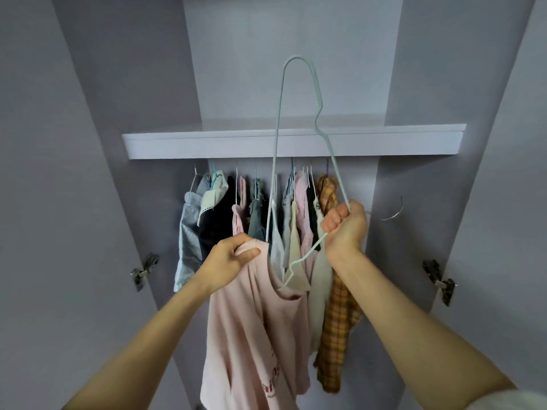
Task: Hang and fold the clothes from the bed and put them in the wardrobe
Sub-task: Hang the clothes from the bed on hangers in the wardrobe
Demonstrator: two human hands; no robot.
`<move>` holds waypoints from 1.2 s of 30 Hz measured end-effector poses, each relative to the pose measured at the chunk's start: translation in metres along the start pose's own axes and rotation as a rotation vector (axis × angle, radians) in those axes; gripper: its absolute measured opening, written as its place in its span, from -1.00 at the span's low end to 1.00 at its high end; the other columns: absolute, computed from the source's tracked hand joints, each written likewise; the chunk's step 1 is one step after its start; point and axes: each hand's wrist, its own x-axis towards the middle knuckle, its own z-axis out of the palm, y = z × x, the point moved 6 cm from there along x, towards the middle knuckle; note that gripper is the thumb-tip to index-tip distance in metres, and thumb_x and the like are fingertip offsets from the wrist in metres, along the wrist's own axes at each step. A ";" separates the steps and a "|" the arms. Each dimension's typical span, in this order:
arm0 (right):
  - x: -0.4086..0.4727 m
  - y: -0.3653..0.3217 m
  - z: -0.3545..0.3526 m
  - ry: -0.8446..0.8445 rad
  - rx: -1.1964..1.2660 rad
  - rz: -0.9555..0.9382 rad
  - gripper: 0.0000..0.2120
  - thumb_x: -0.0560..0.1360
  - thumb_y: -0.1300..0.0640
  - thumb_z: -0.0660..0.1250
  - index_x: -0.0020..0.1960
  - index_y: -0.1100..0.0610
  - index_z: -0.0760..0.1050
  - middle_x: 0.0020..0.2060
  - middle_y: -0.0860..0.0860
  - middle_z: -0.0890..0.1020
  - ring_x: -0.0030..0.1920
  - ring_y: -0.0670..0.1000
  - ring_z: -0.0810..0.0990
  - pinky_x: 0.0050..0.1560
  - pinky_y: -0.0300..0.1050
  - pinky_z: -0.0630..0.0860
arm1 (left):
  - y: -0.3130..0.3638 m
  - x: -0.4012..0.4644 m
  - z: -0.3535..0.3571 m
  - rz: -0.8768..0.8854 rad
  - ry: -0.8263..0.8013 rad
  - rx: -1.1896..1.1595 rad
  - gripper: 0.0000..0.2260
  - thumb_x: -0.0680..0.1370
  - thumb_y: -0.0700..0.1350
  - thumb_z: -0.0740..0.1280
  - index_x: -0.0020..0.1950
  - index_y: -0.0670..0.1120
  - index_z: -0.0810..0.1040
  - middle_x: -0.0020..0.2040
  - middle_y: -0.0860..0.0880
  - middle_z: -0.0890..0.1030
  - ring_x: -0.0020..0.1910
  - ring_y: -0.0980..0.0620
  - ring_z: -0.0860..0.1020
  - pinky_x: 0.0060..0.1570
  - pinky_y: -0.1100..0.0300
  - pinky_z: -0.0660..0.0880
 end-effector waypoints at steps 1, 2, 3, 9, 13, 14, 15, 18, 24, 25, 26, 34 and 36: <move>0.000 0.006 0.003 -0.009 0.003 0.023 -0.55 0.58 0.16 0.01 -0.50 0.04 0.12 -0.65 -0.09 0.17 -0.64 -0.12 0.08 -0.61 -0.26 0.00 | 0.003 0.000 -0.005 -0.001 0.029 -0.012 -0.86 0.54 -0.23 0.34 -0.12 0.01 0.56 -0.26 0.17 0.57 -0.23 0.22 0.48 -0.11 0.32 0.39; 0.001 0.013 0.004 -0.017 -0.007 0.044 -0.55 0.58 0.16 0.00 -0.49 0.04 0.12 -0.66 -0.09 0.17 -0.65 -0.12 0.09 -0.62 -0.27 0.01 | 0.006 0.000 -0.010 -0.006 0.063 -0.027 -0.87 0.54 -0.24 0.34 -0.11 -0.01 0.57 -0.24 0.14 0.57 -0.22 0.21 0.49 -0.11 0.33 0.39; 0.001 0.022 0.005 -0.028 -0.035 0.066 -0.57 0.58 0.16 0.00 -0.47 0.05 0.11 -0.66 -0.09 0.17 -0.65 -0.12 0.09 -0.63 -0.27 0.02 | 0.010 -0.001 -0.018 -0.010 0.100 -0.041 -0.90 0.55 -0.24 0.33 -0.10 -0.06 0.57 -0.22 0.10 0.56 -0.22 0.18 0.48 -0.13 0.34 0.39; 0.000 0.068 -0.013 -0.046 -0.296 0.043 -0.62 0.56 0.30 0.02 -0.42 0.08 0.14 -0.66 -0.12 0.19 -0.63 -0.14 0.12 -0.60 -0.29 0.06 | 0.036 -0.008 -0.057 0.013 0.317 -0.192 -0.87 0.56 -0.26 0.29 -0.14 -0.09 0.56 -0.29 0.16 0.56 -0.28 0.25 0.47 -0.20 0.39 0.38; 0.010 0.065 -0.024 -0.079 -0.661 -0.108 -0.65 0.58 0.22 0.06 -0.39 0.08 0.25 -0.58 -0.13 0.31 -0.49 -0.07 0.23 -0.44 -0.20 0.16 | 0.042 -0.015 -0.088 0.006 0.431 -0.279 -0.87 0.56 -0.23 0.31 -0.15 -0.05 0.58 -0.20 0.05 0.57 -0.20 0.11 0.49 -0.10 0.22 0.41; 0.015 0.063 -0.023 -0.092 -0.739 -0.142 -0.66 0.58 0.19 0.06 -0.37 0.06 0.29 -0.53 -0.10 0.35 -0.46 -0.05 0.26 -0.41 -0.17 0.18 | 0.043 -0.017 -0.090 -0.005 0.438 -0.270 -0.86 0.56 -0.23 0.31 -0.16 -0.06 0.57 -0.21 0.02 0.56 -0.21 0.10 0.48 -0.12 0.21 0.40; 0.020 0.062 -0.018 -0.095 -0.793 -0.155 -0.68 0.58 0.16 0.07 -0.35 0.05 0.32 -0.48 -0.07 0.36 -0.43 -0.04 0.28 -0.39 -0.15 0.18 | 0.041 -0.018 -0.092 -0.023 0.447 -0.264 -0.86 0.56 -0.23 0.31 -0.18 -0.06 0.57 -0.22 0.02 0.55 -0.22 0.10 0.47 -0.15 0.21 0.39; 0.027 0.058 -0.005 -0.021 -0.694 -0.094 -0.80 0.51 0.15 0.10 -0.30 0.04 0.31 -0.47 -0.04 0.36 -0.45 -0.03 0.29 -0.41 -0.17 0.17 | 0.037 -0.019 -0.087 -0.076 0.421 -0.256 -0.87 0.55 -0.22 0.32 -0.20 -0.07 0.55 -0.25 0.02 0.52 -0.26 0.10 0.44 -0.20 0.23 0.37; 0.011 0.078 0.015 -0.034 -0.407 0.139 -0.73 0.58 0.26 -0.03 -0.28 0.10 0.21 -0.67 -0.08 0.18 -0.68 -0.13 0.11 -0.63 -0.36 0.06 | 0.049 -0.007 -0.069 -0.056 0.385 -0.273 -0.88 0.55 -0.20 0.34 -0.19 -0.16 0.57 -0.29 0.02 0.49 -0.28 0.10 0.40 -0.21 0.20 0.34; 0.006 0.085 0.012 -0.022 -0.423 0.148 -0.72 0.59 0.26 -0.03 -0.28 0.10 0.22 -0.67 -0.08 0.18 -0.68 -0.14 0.11 -0.64 -0.34 0.07 | 0.052 -0.005 -0.069 -0.039 0.397 -0.311 -0.89 0.54 -0.18 0.35 -0.14 -0.20 0.59 -0.26 -0.01 0.51 -0.24 0.08 0.42 -0.16 0.18 0.34; 0.003 0.093 0.005 -0.004 -0.432 0.165 -0.71 0.59 0.27 -0.02 -0.29 0.10 0.21 -0.66 -0.09 0.18 -0.68 -0.14 0.11 -0.65 -0.32 0.07 | 0.055 -0.004 -0.070 -0.029 0.415 -0.355 -0.88 0.52 -0.14 0.37 -0.10 -0.19 0.61 -0.22 -0.03 0.52 -0.20 0.05 0.43 -0.13 0.16 0.35; 0.018 0.058 -0.015 0.017 -0.922 -0.147 -0.83 0.60 0.28 0.03 0.09 0.26 0.36 -0.08 0.13 0.45 -0.03 0.10 0.45 0.04 -0.03 0.38 | 0.035 -0.024 -0.104 -0.087 0.569 -0.337 -0.89 0.54 -0.19 0.34 -0.18 -0.07 0.61 -0.21 -0.06 0.56 -0.19 -0.01 0.46 -0.10 0.05 0.40; 0.017 0.028 0.004 -0.023 -1.057 -0.327 -0.81 0.58 0.31 0.04 0.10 0.31 0.38 -0.09 0.10 0.42 -0.04 0.07 0.40 0.08 -0.06 0.36 | 0.021 -0.034 -0.106 -0.129 0.579 -0.323 -0.89 0.54 -0.20 0.35 -0.18 -0.09 0.61 -0.20 -0.09 0.55 -0.19 -0.02 0.46 -0.11 0.05 0.39</move>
